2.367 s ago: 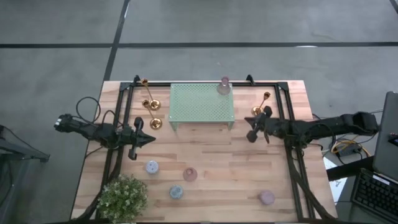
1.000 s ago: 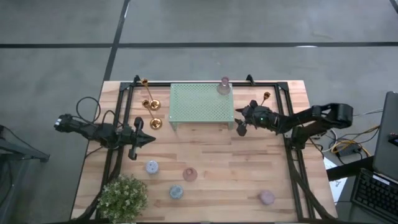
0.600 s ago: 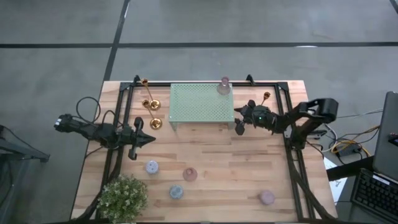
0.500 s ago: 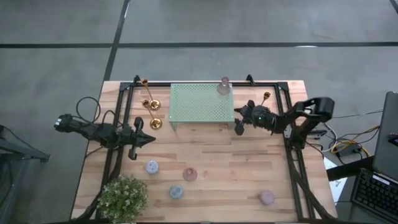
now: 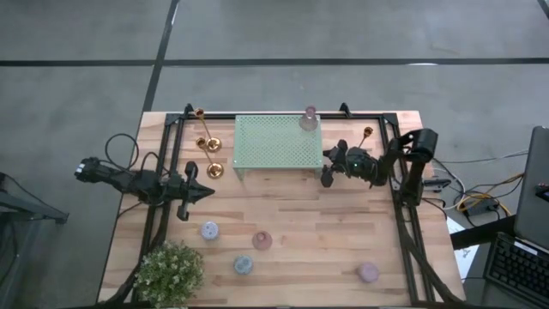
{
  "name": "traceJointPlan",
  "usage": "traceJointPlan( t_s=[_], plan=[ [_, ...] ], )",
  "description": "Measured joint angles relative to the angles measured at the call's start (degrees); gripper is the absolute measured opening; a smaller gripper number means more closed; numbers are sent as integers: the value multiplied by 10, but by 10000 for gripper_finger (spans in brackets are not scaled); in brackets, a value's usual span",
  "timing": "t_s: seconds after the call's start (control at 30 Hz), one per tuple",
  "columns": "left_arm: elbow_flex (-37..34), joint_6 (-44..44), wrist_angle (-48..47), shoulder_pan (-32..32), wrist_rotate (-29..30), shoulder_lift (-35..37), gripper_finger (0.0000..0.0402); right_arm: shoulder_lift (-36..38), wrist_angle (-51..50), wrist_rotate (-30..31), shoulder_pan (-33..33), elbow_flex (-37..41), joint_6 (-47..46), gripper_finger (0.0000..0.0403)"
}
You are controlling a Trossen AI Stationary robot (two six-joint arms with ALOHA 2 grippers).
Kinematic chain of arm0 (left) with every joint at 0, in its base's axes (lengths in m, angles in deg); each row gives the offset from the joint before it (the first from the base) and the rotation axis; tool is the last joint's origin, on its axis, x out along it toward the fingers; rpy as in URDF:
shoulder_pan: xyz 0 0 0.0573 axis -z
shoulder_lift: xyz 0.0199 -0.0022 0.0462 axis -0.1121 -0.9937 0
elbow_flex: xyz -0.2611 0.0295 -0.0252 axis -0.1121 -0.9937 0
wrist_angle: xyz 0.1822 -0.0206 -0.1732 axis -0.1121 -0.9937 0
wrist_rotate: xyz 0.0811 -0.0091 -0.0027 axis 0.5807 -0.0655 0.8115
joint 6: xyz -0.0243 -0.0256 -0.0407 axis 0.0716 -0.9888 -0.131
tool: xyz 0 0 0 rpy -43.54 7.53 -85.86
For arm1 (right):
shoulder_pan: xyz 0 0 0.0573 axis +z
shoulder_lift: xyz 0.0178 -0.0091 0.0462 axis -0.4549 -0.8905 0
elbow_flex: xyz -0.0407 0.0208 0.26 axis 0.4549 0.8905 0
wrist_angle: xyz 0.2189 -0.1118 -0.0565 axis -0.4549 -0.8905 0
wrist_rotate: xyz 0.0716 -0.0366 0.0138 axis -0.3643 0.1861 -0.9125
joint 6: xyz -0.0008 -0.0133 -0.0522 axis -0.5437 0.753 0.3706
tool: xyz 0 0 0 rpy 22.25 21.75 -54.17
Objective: Pick & Place candle stick holders
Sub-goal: Put the top glass candle holder on the shelf aligned with the other glass candle holder
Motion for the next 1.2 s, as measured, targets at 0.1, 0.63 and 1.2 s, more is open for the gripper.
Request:
traceJointPlan(
  t_s=[0.1, 0.63, 1.2],
  plan=[
    [0, 0, 0, 0, 0, 0, 7, -14, 24, -12, 0, -7, -3, 224],
    [0, 0, 0, 0, 0, 0, 7, -48, 22, -11, -3, -36, -6, 221],
    [0, 0, 0, 0, 0, 0, 7, -49, 21, 23, -4, -36, -16, 52]
  ],
)
